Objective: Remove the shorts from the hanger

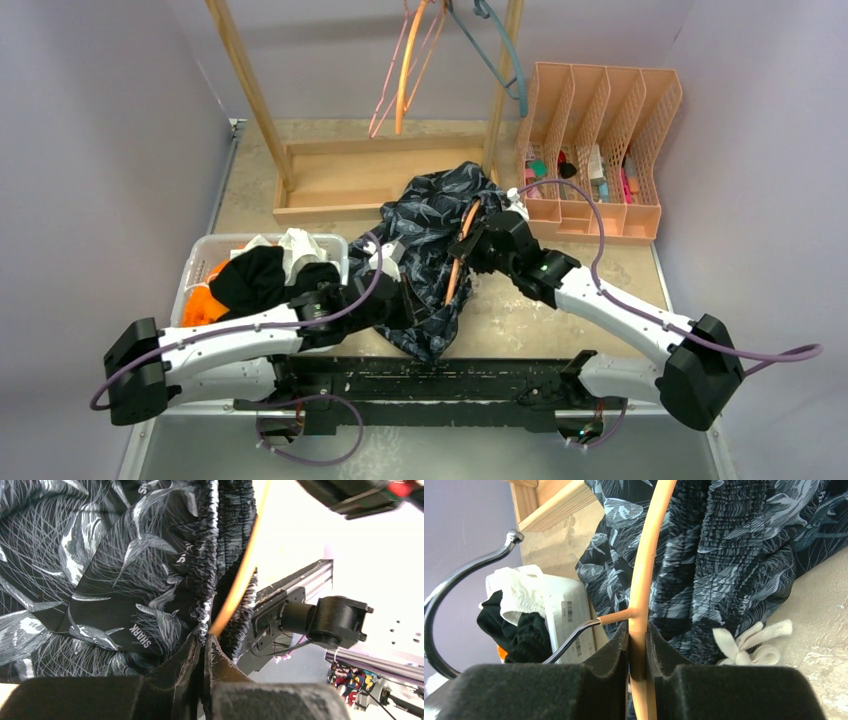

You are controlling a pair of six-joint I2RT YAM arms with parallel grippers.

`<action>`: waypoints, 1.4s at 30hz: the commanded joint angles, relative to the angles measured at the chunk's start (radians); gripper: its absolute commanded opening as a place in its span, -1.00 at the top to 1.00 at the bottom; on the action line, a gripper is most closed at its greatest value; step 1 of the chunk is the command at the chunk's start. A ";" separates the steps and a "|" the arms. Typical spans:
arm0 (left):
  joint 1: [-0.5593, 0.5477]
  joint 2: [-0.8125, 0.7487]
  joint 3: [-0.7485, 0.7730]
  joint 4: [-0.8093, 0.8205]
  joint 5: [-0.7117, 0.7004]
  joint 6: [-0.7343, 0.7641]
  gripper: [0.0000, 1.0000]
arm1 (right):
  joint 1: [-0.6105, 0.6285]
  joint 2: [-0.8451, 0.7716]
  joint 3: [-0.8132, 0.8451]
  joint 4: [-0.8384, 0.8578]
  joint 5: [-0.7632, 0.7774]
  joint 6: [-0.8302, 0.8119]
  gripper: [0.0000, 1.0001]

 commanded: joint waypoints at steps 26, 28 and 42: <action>-0.094 0.142 0.111 -0.161 0.084 0.170 0.87 | -0.006 -0.034 -0.071 0.103 0.006 0.121 0.97; -0.115 0.162 0.135 -0.191 0.084 0.197 1.00 | -0.005 -0.044 -0.069 0.096 0.009 0.120 0.96; -0.158 0.192 0.127 -0.259 -0.074 0.210 1.00 | -0.009 -0.187 -0.044 0.097 0.077 0.065 1.00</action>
